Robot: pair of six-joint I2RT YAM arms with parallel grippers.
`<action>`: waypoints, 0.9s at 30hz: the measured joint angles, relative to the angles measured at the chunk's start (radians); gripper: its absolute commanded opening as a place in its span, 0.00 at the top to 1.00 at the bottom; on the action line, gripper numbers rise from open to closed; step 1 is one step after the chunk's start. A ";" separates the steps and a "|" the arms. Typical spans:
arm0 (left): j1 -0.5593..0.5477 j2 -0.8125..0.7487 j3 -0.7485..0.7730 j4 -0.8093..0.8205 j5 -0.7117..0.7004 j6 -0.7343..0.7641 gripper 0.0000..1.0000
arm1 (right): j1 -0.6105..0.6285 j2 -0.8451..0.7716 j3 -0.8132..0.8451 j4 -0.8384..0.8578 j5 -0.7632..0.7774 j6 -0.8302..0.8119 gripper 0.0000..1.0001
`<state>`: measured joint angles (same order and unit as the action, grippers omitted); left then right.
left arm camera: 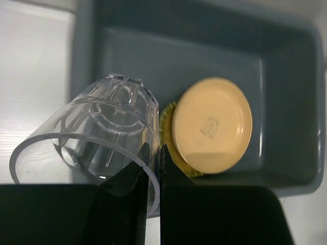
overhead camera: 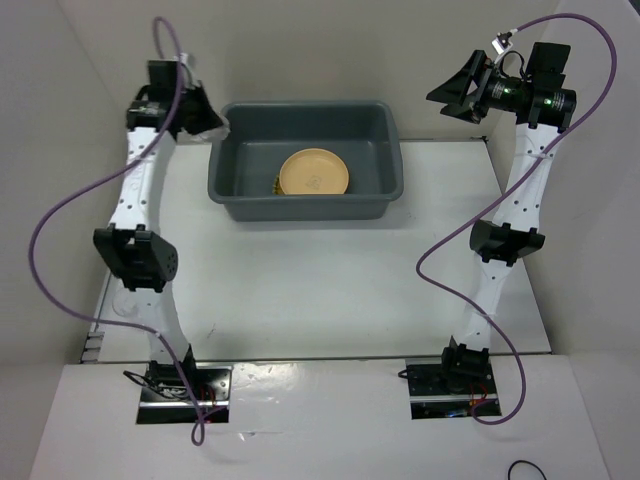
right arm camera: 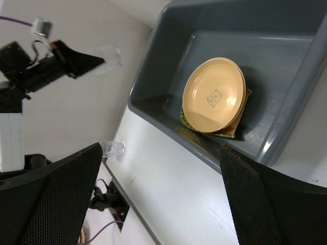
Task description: Place the mixed dishes into the plastic bin
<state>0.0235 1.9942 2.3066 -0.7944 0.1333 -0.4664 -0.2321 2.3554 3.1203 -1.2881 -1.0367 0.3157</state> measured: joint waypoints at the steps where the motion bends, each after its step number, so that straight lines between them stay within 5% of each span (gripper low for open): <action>1: -0.043 0.023 0.002 -0.011 -0.007 0.022 1.00 | 0.000 0.000 0.000 0.000 0.000 0.000 0.01; 11: -0.367 0.221 -0.054 -0.132 -0.193 0.150 1.00 | -0.005 0.000 0.000 0.000 0.000 0.000 0.01; 27: -0.352 0.329 -0.090 -0.194 -0.313 0.177 1.00 | -0.016 0.000 0.000 0.000 0.000 0.000 0.01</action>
<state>-0.3283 2.3230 2.2166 -0.9886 -0.1799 -0.2893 -0.2478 2.3554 3.1203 -1.2881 -1.0370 0.3153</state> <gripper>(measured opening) 0.102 0.991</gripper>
